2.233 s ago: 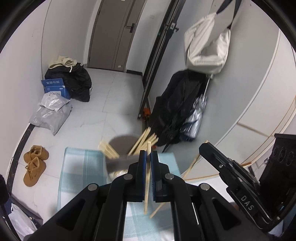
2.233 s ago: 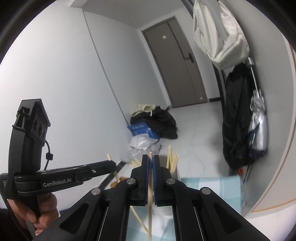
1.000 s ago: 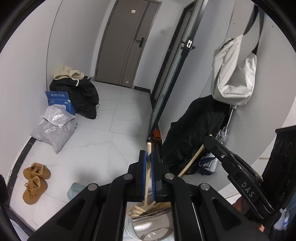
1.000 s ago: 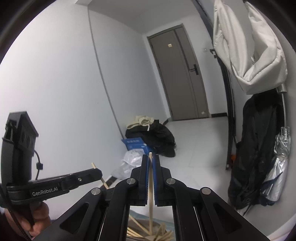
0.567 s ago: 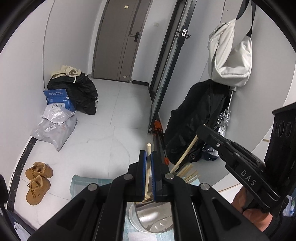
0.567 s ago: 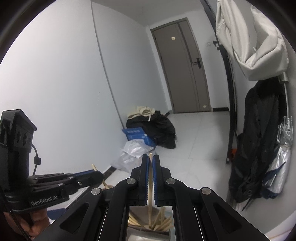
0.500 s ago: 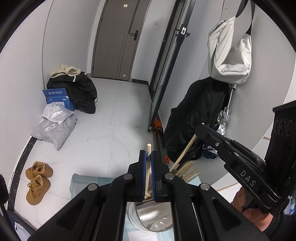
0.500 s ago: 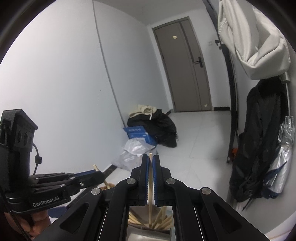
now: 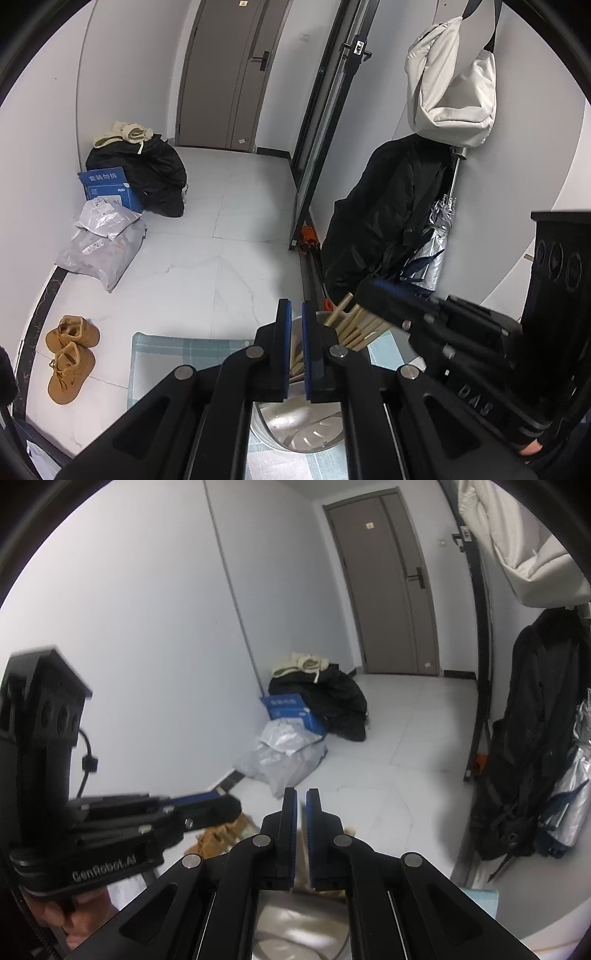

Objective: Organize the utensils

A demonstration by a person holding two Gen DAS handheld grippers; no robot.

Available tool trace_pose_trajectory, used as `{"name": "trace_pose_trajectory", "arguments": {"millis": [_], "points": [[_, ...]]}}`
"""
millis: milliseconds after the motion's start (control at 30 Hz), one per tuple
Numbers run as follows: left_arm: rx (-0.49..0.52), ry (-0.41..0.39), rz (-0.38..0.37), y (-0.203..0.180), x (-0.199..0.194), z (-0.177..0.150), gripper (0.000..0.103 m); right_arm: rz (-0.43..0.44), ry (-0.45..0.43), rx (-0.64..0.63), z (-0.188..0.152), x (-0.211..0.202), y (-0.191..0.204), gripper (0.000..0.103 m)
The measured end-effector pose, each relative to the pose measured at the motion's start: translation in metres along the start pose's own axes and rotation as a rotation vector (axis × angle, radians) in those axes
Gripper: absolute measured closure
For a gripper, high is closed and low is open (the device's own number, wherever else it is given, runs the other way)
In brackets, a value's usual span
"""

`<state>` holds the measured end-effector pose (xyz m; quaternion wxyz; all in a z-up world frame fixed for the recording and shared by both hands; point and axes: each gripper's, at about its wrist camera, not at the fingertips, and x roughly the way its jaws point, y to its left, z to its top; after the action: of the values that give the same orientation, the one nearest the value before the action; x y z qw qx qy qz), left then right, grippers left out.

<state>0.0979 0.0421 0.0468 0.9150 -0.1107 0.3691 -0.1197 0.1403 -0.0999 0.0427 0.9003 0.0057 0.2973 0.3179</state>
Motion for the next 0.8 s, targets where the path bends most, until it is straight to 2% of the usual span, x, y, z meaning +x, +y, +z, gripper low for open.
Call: {"name": "trace_pose_trajectory", "arguments": {"millis": [133, 333, 533, 633, 700, 800], "points": [[-0.006, 0.014, 0.007, -0.002, 0.001, 0.001, 0.101, -0.011, 0.024, -0.009, -0.008, -0.002, 0.003, 0.097], [-0.017, 0.036, 0.033, 0.000, -0.001, -0.004, 0.101, -0.023, 0.002, 0.021, -0.014, -0.017, 0.004, 0.097], [-0.016, 0.015, 0.049, -0.002, -0.015, -0.007, 0.100, -0.044, -0.019, 0.066, -0.015, -0.040, -0.001, 0.096], [-0.020, -0.003, 0.061, -0.005, -0.024, -0.007, 0.098, -0.057, -0.043, 0.069, -0.015, -0.052, 0.001, 0.091], [-0.024, -0.020, 0.069, -0.008, -0.031, -0.009, 0.088, -0.058, -0.059, 0.070, -0.015, -0.060, 0.003, 0.084], [-0.028, -0.045, 0.073, -0.011, -0.041, -0.011, 0.076, -0.062, -0.082, 0.073, -0.018, -0.072, 0.006, 0.079]]}}
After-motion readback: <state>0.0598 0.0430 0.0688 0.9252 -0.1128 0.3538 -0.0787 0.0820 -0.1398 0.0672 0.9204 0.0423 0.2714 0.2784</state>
